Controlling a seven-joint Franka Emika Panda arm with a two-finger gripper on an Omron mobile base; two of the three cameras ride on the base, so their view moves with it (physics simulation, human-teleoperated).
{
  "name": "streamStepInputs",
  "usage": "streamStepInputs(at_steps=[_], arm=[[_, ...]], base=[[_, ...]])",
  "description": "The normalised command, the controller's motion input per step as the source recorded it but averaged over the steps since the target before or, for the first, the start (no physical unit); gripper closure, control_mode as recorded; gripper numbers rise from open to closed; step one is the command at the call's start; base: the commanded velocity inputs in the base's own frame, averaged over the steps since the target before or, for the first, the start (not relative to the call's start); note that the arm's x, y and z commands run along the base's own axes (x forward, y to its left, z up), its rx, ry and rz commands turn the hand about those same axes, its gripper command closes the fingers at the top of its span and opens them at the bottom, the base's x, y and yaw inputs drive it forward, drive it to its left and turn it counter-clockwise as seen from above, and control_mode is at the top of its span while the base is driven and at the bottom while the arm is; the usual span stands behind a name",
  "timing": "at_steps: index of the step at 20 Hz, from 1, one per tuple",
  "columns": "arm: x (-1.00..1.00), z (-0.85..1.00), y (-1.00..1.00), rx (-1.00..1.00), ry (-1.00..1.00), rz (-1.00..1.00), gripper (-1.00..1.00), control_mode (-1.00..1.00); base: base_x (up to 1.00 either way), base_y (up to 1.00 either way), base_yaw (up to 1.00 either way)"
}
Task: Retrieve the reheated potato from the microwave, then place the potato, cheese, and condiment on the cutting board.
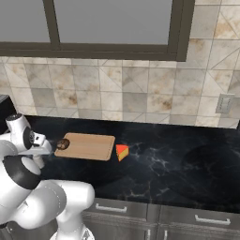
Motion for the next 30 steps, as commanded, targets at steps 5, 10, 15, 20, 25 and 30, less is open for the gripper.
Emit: streamStepInputs(at_steps=[5,10,15,20,25,30], arm=[[0.00,-0.10,-0.02,0.00,0.00,0.00,1.00,-1.00],[-0.01,0.18,-0.07,0.00,0.01,-0.02,1.00,-1.00],[0.01,0.64,-0.24,0.00,0.09,-0.06,1.00,-1.00],[0.10,0.47,-0.51,0.00,0.12,-0.07,1.00,-1.00],[0.10,0.41,-0.57,0.00,0.05,-0.02,1.00,-1.00],[0.21,0.30,-0.54,0.00,0.02,0.00,1.00,-1.00]], base=[[0.00,0.00,0.00],[0.00,0.00,0.00],[0.00,0.00,0.00],[0.00,0.00,0.00],[0.00,0.00,0.00],[0.00,0.00,0.00]])
